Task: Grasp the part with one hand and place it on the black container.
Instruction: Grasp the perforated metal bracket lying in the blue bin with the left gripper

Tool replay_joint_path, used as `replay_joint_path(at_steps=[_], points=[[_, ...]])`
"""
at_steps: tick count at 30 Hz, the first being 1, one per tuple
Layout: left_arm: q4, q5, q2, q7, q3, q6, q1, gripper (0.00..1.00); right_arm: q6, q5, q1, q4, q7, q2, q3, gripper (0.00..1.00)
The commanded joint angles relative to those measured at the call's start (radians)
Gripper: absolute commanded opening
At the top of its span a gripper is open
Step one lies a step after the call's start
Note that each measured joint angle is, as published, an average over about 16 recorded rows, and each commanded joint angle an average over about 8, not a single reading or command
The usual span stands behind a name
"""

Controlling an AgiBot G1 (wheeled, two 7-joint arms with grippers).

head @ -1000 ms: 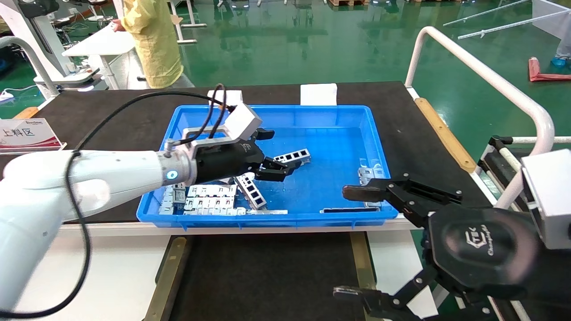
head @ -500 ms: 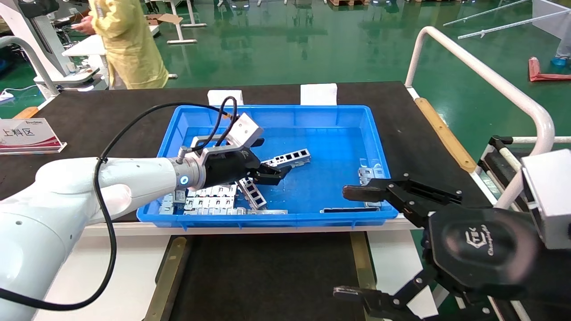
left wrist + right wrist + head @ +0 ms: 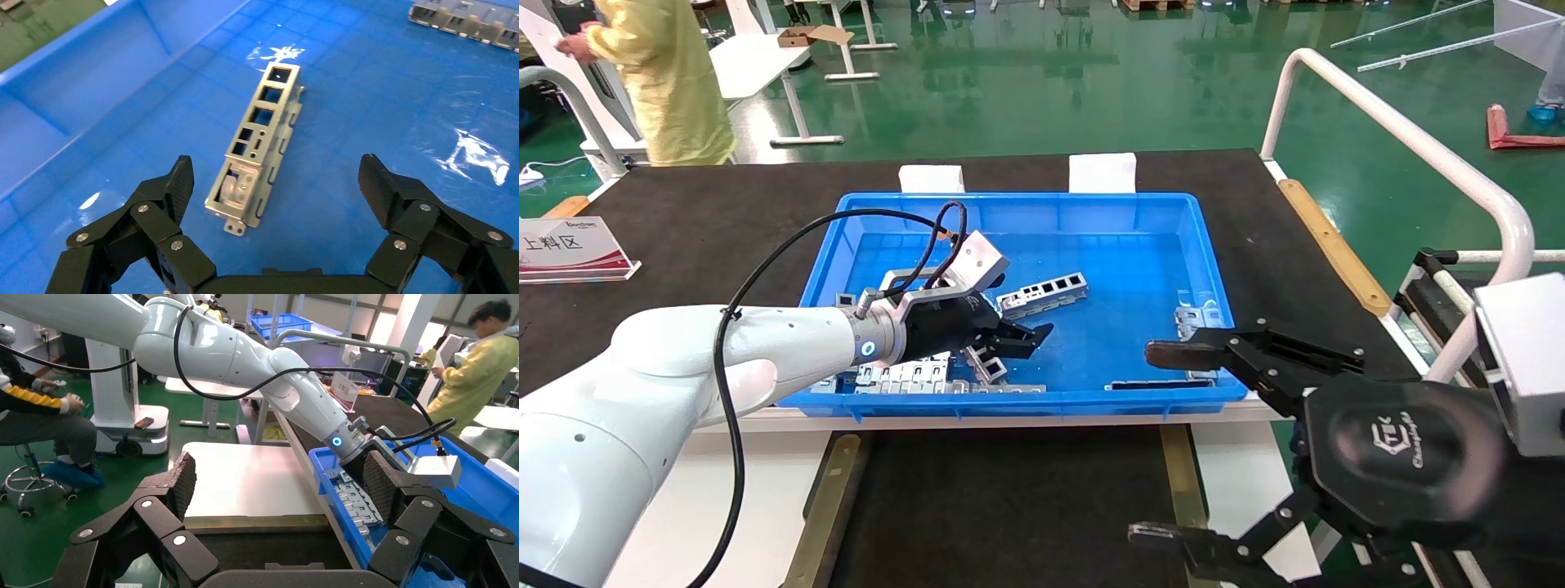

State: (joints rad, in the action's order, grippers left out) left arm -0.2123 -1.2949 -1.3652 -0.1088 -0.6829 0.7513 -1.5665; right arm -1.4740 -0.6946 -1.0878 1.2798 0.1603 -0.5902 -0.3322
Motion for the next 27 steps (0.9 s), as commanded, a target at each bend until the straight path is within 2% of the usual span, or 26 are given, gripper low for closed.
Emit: replay_joint_path(at_steps=[1,27], points=[[-0.008,0.007,0.0,0.006,-0.011,-0.011,0.004,0.0,0.0,0.0,0.0,0.0,0.0,0.0,0.0,0.0],[0.002,0.133,0.005,0.019,-0.103,-0.077,0.037,0.0,0.0,0.0,0.0,0.0,0.0,0.0,-0.001,0.0]])
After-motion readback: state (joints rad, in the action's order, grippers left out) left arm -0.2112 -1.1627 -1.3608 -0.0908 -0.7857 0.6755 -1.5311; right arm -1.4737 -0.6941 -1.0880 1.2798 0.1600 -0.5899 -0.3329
